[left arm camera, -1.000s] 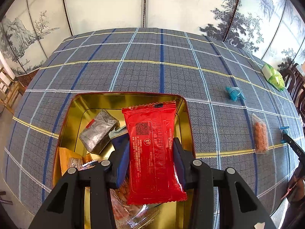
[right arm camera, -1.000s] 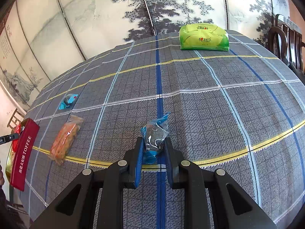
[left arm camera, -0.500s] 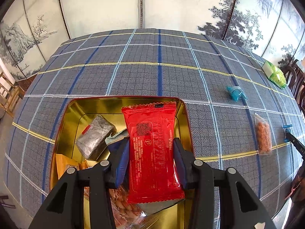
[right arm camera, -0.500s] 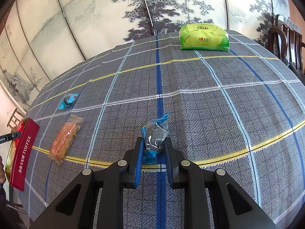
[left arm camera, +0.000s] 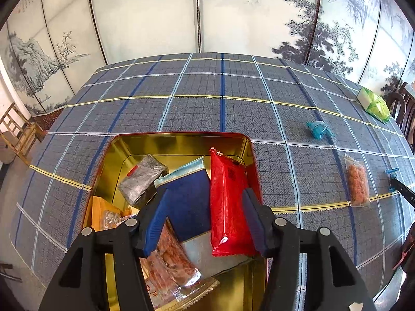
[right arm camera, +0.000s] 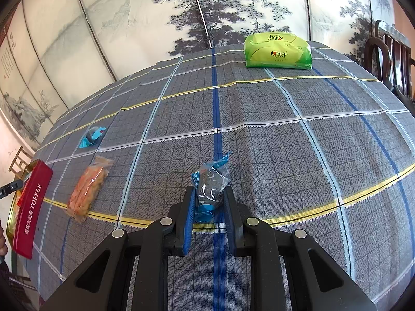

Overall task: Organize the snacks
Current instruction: 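Lower the red packet into the tin and open the left gripper, then carry the blue-wrapped candy toward the tin with the right gripper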

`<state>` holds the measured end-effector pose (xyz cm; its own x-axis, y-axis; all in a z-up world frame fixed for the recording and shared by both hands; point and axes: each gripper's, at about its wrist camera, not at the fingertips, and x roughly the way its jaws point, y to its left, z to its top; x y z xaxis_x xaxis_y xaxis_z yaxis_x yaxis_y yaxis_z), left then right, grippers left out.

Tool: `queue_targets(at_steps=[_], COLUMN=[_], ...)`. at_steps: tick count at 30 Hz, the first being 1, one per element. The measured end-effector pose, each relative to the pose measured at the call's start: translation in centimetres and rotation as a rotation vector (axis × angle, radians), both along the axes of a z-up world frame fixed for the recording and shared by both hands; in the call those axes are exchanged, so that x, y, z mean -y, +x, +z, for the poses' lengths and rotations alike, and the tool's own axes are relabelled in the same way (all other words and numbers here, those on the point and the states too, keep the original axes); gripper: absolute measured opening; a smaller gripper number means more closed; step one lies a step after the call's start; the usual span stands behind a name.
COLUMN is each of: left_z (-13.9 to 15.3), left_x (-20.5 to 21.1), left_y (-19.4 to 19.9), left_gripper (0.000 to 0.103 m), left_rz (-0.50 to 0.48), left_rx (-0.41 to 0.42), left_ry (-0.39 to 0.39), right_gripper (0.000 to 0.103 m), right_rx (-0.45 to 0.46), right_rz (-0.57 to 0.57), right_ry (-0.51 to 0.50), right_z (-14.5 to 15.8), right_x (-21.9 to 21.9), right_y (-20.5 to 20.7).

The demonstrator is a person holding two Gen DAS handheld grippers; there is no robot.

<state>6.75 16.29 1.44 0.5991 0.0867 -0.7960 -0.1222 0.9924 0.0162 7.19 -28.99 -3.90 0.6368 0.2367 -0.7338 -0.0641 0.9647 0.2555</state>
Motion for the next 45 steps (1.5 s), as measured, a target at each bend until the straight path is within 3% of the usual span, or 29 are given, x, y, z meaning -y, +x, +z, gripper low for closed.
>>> queue_targets(at_steps=[6,11,24,45], left_z=[1.2,1.9,2.1,2.0], left_x=[1.2,2.6,3.8,1.9], left_y=[-2.7,-4.4,-7.0,-10.1], left_gripper=[0.061,0.061,0.064,0.067], left_rz=[0.002,-0.013,-0.027,0.007], left_rx=[0.047,0.078,0.101,0.102], left_ry=[0.053,0.114,0.156,0.128], right_gripper=[0.022,0.022,0.022,0.022], right_rx=[0.002,0.008,0.017,0.045], right_rz=[-0.004,0.023,0.064,0.109], right_ry=[-0.004,-0.004,0.039,0.078], right_z=[0.0,0.0,0.4,2.1], right_x=[-0.3,-1.8,-3.8,-5.5], right_y=[-0.5,-1.9,-6.4,-11.2])
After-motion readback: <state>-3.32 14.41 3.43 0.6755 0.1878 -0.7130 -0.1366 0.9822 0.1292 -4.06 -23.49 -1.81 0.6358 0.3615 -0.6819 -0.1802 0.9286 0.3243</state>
